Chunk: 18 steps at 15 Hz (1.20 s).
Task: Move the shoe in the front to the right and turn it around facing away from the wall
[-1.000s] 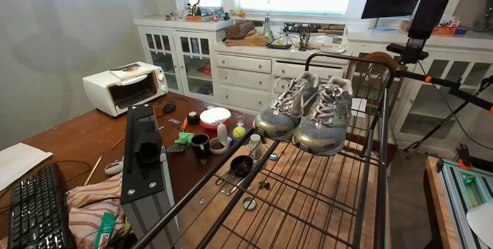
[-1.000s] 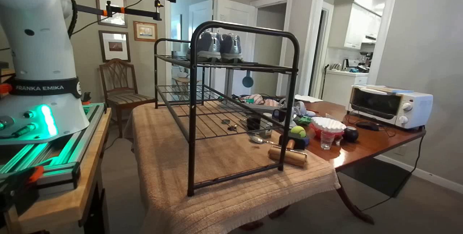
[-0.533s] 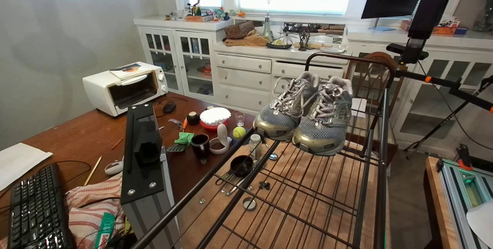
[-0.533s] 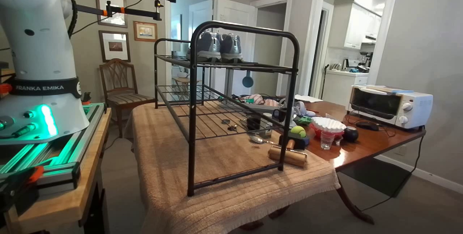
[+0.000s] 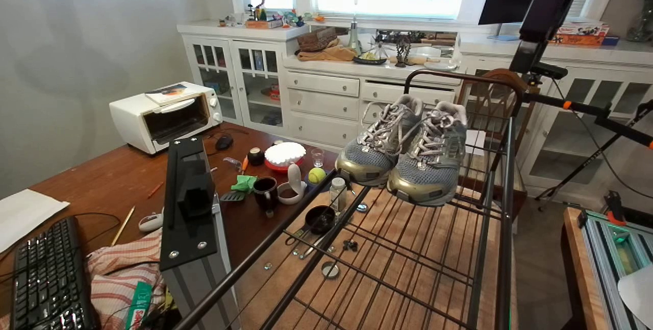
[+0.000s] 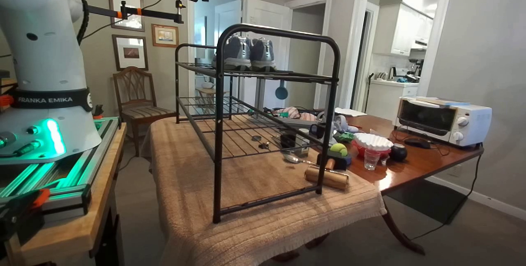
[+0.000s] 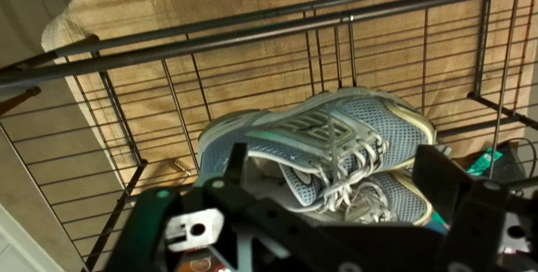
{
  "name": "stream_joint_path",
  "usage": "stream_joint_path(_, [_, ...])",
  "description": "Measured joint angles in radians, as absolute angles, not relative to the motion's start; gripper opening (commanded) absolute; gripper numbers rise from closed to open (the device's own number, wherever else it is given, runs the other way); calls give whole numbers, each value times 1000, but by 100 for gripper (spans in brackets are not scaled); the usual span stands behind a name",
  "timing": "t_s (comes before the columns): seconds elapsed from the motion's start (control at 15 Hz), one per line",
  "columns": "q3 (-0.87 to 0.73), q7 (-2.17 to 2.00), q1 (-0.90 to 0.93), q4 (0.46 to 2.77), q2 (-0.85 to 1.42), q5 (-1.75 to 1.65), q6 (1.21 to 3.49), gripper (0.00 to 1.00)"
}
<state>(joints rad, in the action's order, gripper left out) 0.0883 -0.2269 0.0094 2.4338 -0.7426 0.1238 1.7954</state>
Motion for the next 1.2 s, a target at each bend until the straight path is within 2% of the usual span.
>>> stream_joint_path(0.47, [46,-69,12,2457,-691,126,2069,100])
stream_joint_path(1.2, [26,121,93,2555,-605,129,2198,100])
